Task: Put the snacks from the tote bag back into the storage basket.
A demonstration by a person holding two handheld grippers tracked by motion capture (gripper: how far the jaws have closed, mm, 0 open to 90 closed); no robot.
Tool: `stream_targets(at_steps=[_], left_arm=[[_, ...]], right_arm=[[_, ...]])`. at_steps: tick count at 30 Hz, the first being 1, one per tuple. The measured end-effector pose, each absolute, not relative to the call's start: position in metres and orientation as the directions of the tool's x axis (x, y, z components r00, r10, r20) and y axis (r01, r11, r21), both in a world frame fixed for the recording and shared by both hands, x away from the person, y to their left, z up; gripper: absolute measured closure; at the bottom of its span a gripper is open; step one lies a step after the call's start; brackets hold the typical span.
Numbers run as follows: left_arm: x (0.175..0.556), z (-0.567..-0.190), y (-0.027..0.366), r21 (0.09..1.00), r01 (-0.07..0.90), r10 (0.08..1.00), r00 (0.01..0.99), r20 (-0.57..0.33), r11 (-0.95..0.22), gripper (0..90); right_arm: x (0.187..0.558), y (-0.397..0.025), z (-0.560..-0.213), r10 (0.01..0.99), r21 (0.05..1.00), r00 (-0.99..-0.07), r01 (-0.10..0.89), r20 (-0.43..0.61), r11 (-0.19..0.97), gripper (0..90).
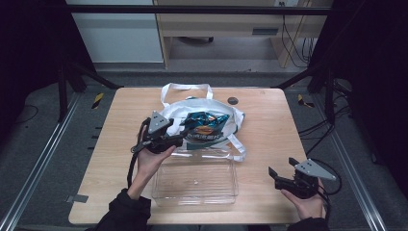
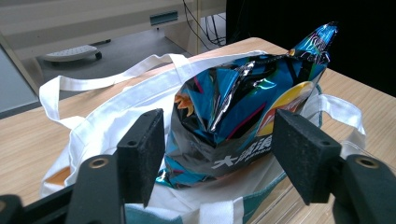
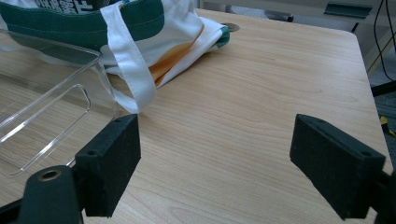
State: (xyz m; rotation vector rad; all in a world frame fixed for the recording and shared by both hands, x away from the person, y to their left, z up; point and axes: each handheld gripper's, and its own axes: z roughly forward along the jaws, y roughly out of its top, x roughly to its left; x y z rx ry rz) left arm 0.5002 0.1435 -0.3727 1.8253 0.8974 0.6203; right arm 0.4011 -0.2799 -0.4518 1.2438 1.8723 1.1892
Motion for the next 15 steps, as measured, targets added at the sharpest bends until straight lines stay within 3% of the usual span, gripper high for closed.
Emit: stream_targets(at_steps=[15], left_arm=[[0.514,-0.375,0.133,0.911,0.312,0.795,0.606,0.03,-0.272,51.6]], right_arm=[[0.402,-0.28,-0.452,0.921,0.904,-0.39,0.395,0.004,0.164,16.6]])
